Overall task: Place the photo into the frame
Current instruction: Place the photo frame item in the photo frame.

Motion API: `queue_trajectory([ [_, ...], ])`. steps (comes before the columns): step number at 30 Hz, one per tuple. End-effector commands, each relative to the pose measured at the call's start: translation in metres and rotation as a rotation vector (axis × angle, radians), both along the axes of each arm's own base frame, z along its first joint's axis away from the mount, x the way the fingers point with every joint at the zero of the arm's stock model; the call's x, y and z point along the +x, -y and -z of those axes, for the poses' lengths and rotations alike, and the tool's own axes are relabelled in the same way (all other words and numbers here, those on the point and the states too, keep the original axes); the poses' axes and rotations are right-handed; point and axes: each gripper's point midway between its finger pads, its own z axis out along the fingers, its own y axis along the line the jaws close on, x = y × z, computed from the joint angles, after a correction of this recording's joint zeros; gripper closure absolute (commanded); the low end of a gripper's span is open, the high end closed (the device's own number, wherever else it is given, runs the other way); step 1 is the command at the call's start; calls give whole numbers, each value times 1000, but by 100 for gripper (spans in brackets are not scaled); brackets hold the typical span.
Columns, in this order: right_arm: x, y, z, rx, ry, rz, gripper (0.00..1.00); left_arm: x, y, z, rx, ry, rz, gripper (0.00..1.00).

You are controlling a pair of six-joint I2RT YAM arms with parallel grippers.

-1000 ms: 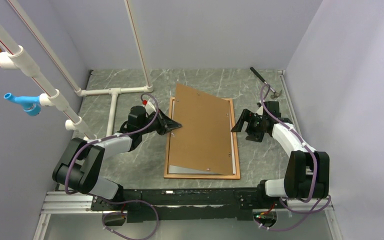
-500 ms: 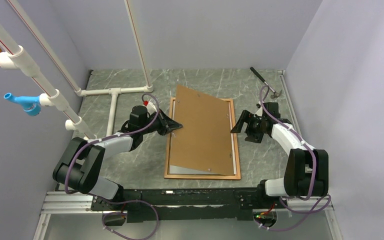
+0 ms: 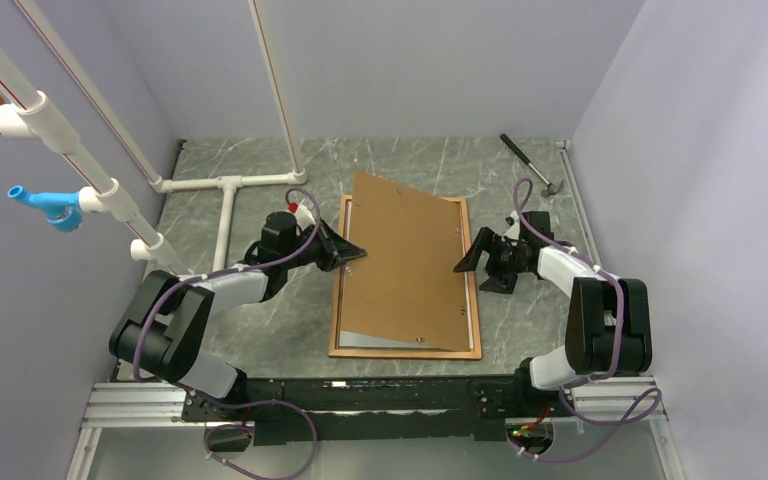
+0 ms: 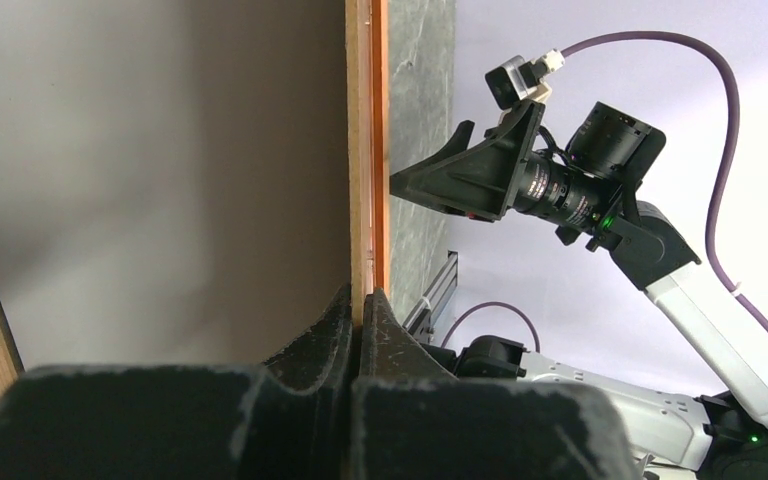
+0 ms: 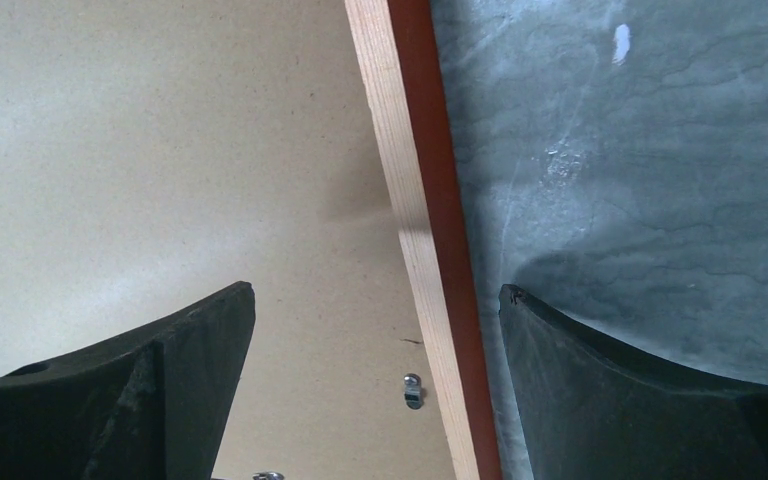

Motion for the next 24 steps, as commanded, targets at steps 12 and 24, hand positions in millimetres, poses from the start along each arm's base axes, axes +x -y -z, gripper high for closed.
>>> queue_trajectory([
  [12,5,-21,-10,159,46,-10,7,5,21,-19,-62,83,50,100],
  [24,4,-22,-11,160,45,-17,7,5,24,-8,19,74,76,100],
])
